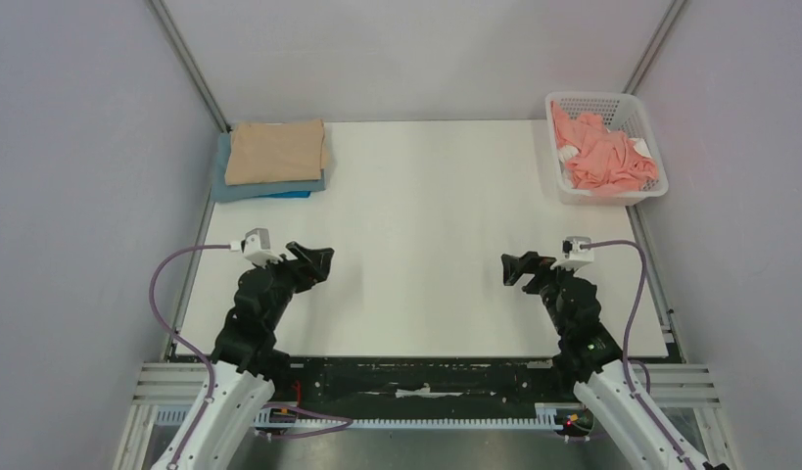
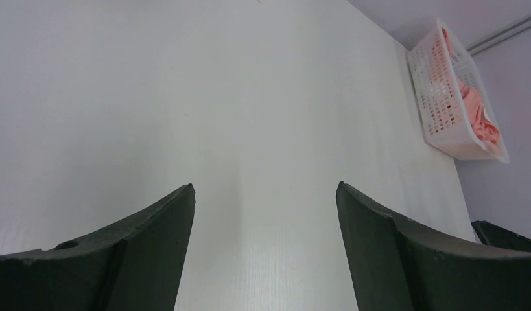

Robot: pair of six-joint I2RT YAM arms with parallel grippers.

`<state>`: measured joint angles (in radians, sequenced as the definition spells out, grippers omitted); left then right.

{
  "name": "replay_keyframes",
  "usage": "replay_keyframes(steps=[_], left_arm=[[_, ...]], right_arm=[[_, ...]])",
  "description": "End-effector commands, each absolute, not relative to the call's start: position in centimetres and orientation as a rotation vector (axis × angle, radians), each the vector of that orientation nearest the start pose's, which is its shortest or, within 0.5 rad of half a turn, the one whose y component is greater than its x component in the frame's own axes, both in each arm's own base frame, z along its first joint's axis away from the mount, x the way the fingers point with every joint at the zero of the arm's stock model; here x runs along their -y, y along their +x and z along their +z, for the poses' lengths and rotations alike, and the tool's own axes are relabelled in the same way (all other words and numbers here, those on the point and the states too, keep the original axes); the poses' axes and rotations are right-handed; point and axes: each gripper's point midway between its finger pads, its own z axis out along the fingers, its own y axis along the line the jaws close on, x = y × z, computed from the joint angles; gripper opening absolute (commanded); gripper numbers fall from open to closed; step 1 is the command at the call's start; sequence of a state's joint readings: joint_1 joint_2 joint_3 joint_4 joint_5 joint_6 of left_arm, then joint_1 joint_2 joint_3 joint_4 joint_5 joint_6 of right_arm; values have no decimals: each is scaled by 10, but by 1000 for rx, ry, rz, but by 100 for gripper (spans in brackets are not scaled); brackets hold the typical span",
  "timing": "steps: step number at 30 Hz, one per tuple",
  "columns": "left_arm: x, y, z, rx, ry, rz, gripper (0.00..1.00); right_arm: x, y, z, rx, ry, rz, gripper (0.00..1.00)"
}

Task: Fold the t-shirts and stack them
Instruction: Grab crumpled tshirt from bin with the right arm

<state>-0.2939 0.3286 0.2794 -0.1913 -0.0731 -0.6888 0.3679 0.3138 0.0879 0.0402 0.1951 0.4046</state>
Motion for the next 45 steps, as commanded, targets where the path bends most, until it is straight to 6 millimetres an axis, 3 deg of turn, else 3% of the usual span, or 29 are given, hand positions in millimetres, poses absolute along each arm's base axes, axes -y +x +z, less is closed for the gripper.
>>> replay_keyframes(steps=[1, 6, 8, 12, 17, 21, 22, 26, 30, 38, 41, 42, 43, 45], left_arm=[[91, 246, 164, -1767, -430, -672, 86], [97, 247, 163, -1783, -411, -697, 86], [97, 247, 164, -1785, -406, -694, 86], [92, 248, 162, -1782, -420, -663, 86], [87, 249, 162, -1781, -435, -627, 86], [81, 250, 163, -1784, -456, -593, 86], [80, 249, 165, -1781, -457, -587, 86], [75, 252, 168, -1751, -470, -572, 86], [75, 256, 165, -1752, -478, -565, 86], [79, 260, 161, -1792, -461, -560, 85], [79, 260, 161, -1790, -461, -557, 85], [78, 260, 162, -1788, -462, -555, 85], [78, 260, 161, -1789, -464, -553, 85], [78, 260, 162, -1789, -463, -553, 85]], right_arm=[[-94, 262, 187, -1604, 149, 511, 98], [-97, 297, 247, -1643, 167, 438, 98], [-84, 321, 266, -1675, 218, 305, 98], [-45, 377, 292, -1766, 303, 9, 98], [18, 451, 297, -1824, 390, -212, 98], [76, 499, 279, -1880, 452, -330, 98], [90, 506, 278, -1896, 467, -353, 98], [134, 522, 235, -2029, 511, -420, 98], [154, 539, 197, -2088, 459, -397, 95], [184, 571, 146, -2138, 448, -415, 83], [186, 574, 133, -2149, 451, -400, 67], [185, 575, 131, -2146, 449, -394, 58], [186, 576, 130, -2138, 447, -391, 40], [187, 579, 132, -2116, 447, -391, 26]])
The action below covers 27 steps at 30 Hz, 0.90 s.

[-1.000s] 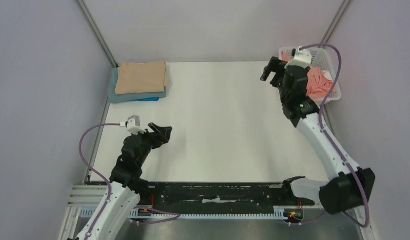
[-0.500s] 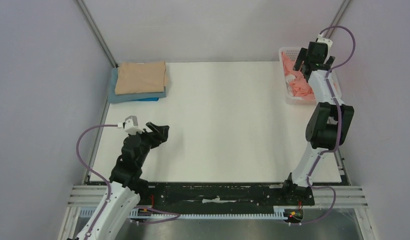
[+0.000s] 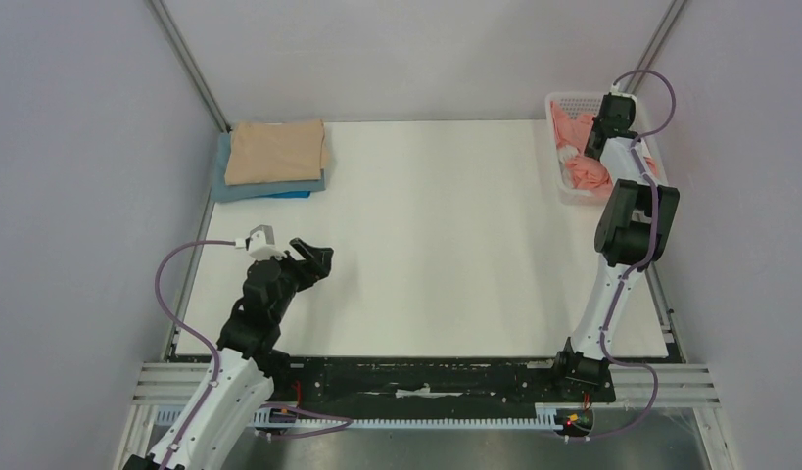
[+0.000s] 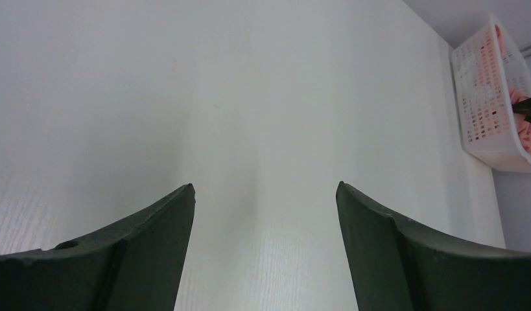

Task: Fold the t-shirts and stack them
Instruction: Grab crumpled tshirt from bin with the right arm

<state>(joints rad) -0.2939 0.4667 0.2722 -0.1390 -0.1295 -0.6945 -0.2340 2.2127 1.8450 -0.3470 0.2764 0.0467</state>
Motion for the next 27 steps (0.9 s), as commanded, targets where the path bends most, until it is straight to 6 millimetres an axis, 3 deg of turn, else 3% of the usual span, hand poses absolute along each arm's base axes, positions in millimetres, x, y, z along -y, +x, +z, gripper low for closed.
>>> replay_keyframes(steps=[1, 2, 5, 8, 14, 18, 21, 27], left_arm=[[78, 259, 161, -1791, -461, -553, 85], [78, 259, 162, -1792, -461, -553, 85], [77, 257, 164, -1788, -459, -552, 85], [78, 256, 166, -1780, -457, -559, 85], [80, 255, 165, -1783, -450, -573, 85], [82, 254, 164, -1787, -448, -587, 85], [84, 253, 165, -1792, -438, -599, 85], [86, 252, 162, -1799, -440, -609, 85]], right_arm=[[189, 581, 136, -2105, 448, -388, 16], [190, 582, 140, -2095, 455, -385, 0], [185, 583, 168, -2047, 426, -355, 0], [180, 576, 224, -1953, 394, -343, 0], [159, 533, 359, -1669, 379, -267, 0], [113, 509, 444, -1497, 272, -67, 0], [69, 491, 495, -1386, 151, 82, 0], [-39, 446, 566, -1257, -128, 407, 0]])
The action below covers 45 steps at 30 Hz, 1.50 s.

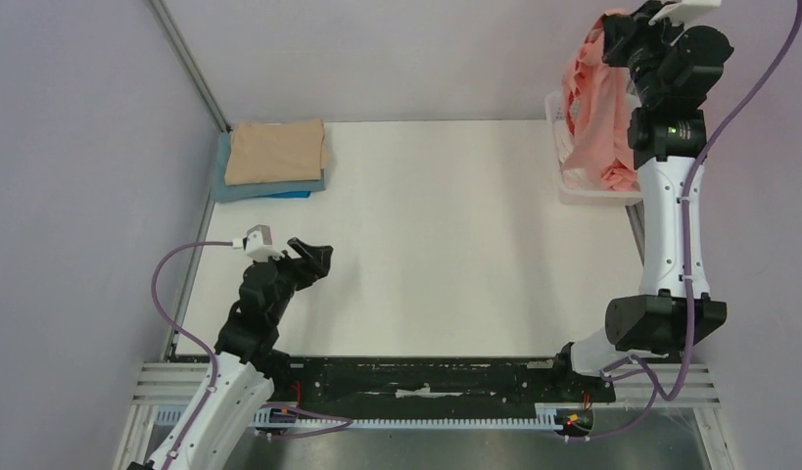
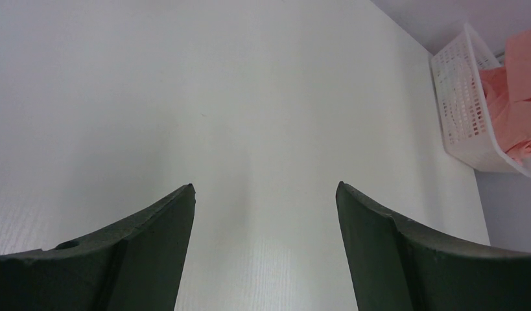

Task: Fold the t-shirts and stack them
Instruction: Move the tshirt to the center of the board

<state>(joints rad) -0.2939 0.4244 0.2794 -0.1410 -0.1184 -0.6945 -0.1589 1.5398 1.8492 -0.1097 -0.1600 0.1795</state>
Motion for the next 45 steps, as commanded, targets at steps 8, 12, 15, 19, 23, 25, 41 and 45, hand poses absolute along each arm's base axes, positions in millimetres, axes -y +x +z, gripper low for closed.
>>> replay_keyframes(steps=[8, 12, 15, 19, 23, 25, 41, 45], left_arm=[[79, 251, 155, -1816, -486, -575, 85], [79, 248, 158, -1829, -495, -581, 85], [80, 247, 161, -1832, -505, -588, 85], [83, 244, 162, -1849, -516, -611, 85], [90, 246, 161, -1867, -512, -650, 85], [97, 249, 157, -1886, -499, -677, 85], [159, 340, 97, -2207, -401, -745, 86], [170, 368, 75, -2299, -369, -714, 86]], right_arm=[[-165, 366, 607, -1092, -424, 788, 0], [-184, 352, 601, -1067, -479, 918, 0], [-197, 340, 581, -1048, -518, 1050, 0], [-200, 348, 502, -1185, -459, 1117, 0], [-198, 355, 375, -1448, -401, 1105, 0], [-192, 354, 304, -1596, -339, 1071, 0], [-126, 336, 118, -2072, -136, 614, 70], [-102, 320, 120, -2055, -59, 479, 98]])
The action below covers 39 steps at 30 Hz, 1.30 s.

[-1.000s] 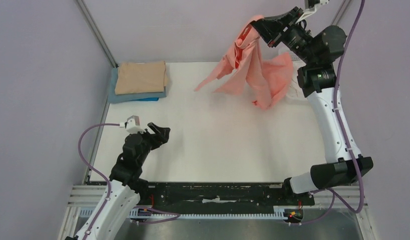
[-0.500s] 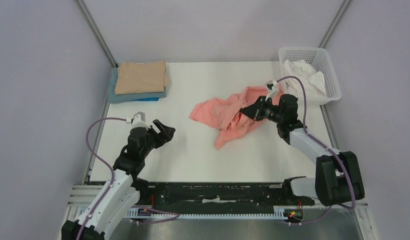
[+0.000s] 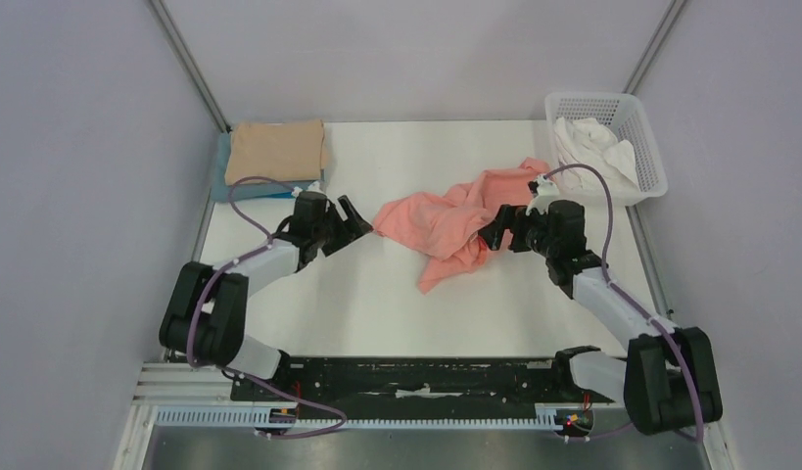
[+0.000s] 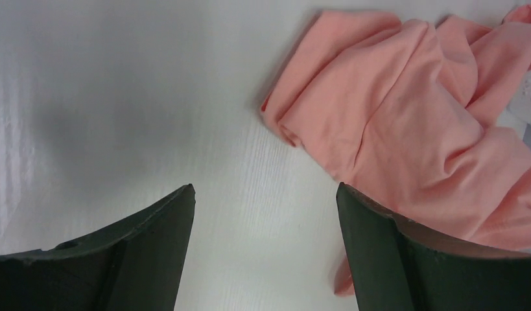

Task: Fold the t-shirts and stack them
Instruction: Move the tshirt to the center of the board, then flatten out the tshirt

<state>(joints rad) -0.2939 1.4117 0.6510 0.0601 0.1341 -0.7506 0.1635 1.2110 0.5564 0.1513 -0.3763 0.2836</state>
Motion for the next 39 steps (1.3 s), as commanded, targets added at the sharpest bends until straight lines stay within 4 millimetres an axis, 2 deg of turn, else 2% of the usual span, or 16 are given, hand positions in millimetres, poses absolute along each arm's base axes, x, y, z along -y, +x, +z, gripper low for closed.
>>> replay_keyframes(steps=[1, 5, 10, 13, 15, 16, 17, 18, 20, 22, 25, 29, 32, 35, 37, 39], left_arm=[[174, 373, 69, -2325, -368, -717, 86], [191, 384, 47, -2403, -345, -741, 85], [205, 390, 16, -2511, -324, -714, 83], [221, 390, 6, -2542, -278, -730, 71], [231, 389, 2, -2558, -241, -748, 52], [234, 388, -1, -2565, -229, -750, 34], [236, 389, -2, -2567, -219, -757, 8], [238, 388, -2, -2573, -211, -770, 2], [239, 387, 5, -2561, -200, -786, 2], [231, 382, 18, -2524, -210, -756, 2], [205, 371, 41, -2449, -251, -645, 2], [171, 322, 61, -2414, -367, -579, 2], [135, 291, 64, -2335, -523, -479, 2], [113, 280, 87, -2234, -586, -427, 2], [107, 276, 104, -2168, -596, -442, 2], [104, 273, 114, -2117, -600, -463, 2]], right_arm=[[-94, 317, 125, -2036, -27, 437, 98], [-71, 302, 133, -1959, 60, 339, 98], [-69, 286, 135, -1901, 38, 340, 98], [-66, 282, 133, -1880, 42, 330, 98], [-63, 280, 131, -1878, 55, 315, 98], [-61, 280, 129, -1879, 56, 304, 98], [-59, 280, 129, -1878, 56, 294, 98], [-59, 281, 129, -1878, 54, 287, 98], [-59, 281, 127, -1886, 49, 285, 98], [-67, 280, 126, -1897, 10, 323, 98], [-85, 274, 123, -1906, -63, 426, 98], [-97, 268, 115, -1908, -52, 526, 98], [-106, 261, 106, -1932, -72, 589, 98], [-118, 254, 103, -1924, -86, 684, 98], [-122, 252, 100, -1924, -62, 725, 98], [-124, 250, 92, -1934, -30, 757, 93]])
